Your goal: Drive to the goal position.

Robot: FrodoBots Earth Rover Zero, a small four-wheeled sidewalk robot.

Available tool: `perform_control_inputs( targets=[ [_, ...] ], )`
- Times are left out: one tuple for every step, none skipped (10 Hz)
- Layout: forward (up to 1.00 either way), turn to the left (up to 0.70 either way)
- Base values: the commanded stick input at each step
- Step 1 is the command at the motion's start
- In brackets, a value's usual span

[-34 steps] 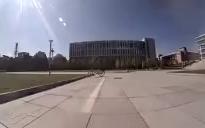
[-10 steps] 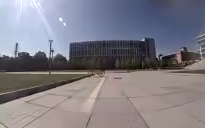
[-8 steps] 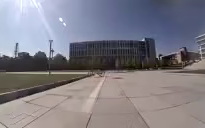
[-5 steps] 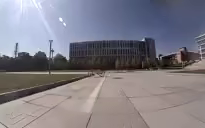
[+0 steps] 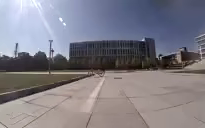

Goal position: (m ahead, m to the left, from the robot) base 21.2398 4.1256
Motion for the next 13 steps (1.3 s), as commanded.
perform_control_inputs(
  targets=[
    [0.06,0.00],
    [0.06,0.00],
    [0.06,0.00],
    [0.06,0.00],
    [0.06,0.00],
    [0.06,0.00],
    [0.06,0.00],
    [0.06,0.00],
    [0.06,0.00],
    [0.06,0.00],
    [0.06,0.00],
    [0.06,0.00],
    [0.06,0.00]
  ],
)
